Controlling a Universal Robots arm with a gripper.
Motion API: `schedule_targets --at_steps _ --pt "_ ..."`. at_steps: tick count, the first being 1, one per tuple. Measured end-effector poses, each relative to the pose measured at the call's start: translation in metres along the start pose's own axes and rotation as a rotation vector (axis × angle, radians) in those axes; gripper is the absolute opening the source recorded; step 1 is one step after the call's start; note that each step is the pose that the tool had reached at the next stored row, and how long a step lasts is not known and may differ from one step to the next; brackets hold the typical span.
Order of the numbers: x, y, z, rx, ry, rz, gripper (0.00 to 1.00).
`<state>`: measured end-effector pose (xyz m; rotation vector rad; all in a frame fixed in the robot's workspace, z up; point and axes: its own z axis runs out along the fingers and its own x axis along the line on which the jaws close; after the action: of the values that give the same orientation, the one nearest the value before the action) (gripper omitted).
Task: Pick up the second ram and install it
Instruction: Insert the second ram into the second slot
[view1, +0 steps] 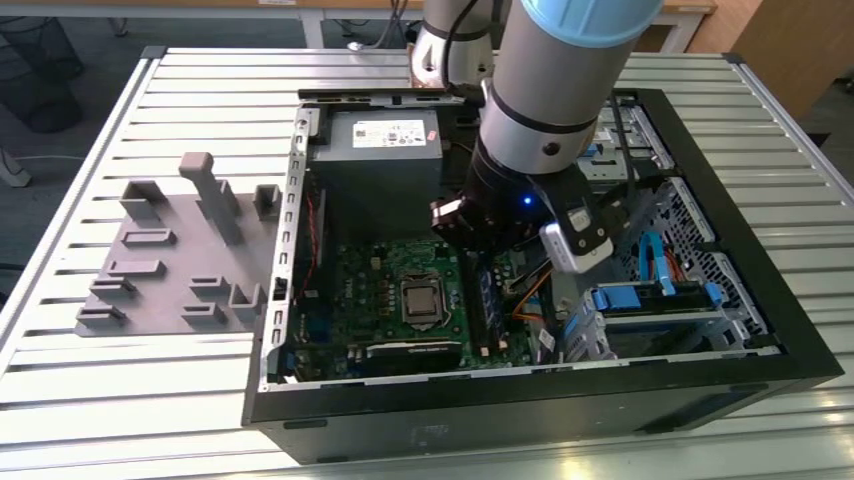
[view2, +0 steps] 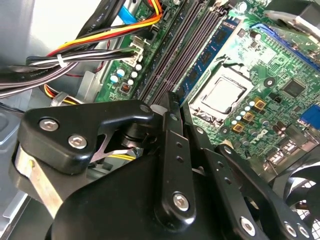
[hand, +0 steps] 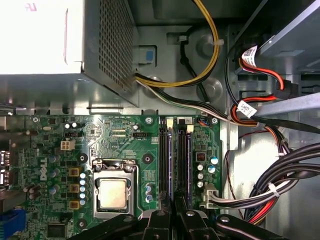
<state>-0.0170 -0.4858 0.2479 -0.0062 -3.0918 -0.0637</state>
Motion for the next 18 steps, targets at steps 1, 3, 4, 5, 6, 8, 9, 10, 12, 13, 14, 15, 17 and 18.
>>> schedule_targets --at_steps 1,3,4,5,6,8,9,10,12,13,14,15,17,18 --pt "0.0000 0.0000 0.0004 -0.0001 -0.0001 0.000 0.14" --pt "-0.0001 0.0000 0.0017 -0.0001 0.0000 0.000 0.14" --pt "-0.0002 -0.0001 0.0026 0.0000 0.0000 0.000 0.14" --pt "-0.0002 -0.0001 0.0036 -0.0001 0.0000 0.000 0.14" --pt "-0.0003 -0.0002 0.0045 -0.0001 0.0000 0.000 0.14" --pt "-0.0004 -0.0002 0.0061 -0.0001 0.0000 0.000 0.14" --pt "-0.0004 -0.0003 0.0066 0.0000 -0.0001 0.000 0.14" --pt "-0.0004 -0.0003 0.0071 0.0000 0.0000 0.000 0.14" --pt "-0.0005 -0.0003 0.0079 0.0000 0.0000 0.000 0.14" --pt "-0.0005 -0.0003 0.0086 -0.0002 -0.0001 0.000 0.14" --pt "-0.0005 -0.0004 0.0092 -0.0001 0.0000 0.000 0.14" --pt "-0.0006 -0.0004 0.0097 -0.0001 0.0000 0.000 0.14" --pt "-0.0005 -0.0005 0.0101 0.0002 0.0001 0.000 0.14" --pt "-0.0006 -0.0005 0.0101 0.0002 0.0001 0.000 0.14"
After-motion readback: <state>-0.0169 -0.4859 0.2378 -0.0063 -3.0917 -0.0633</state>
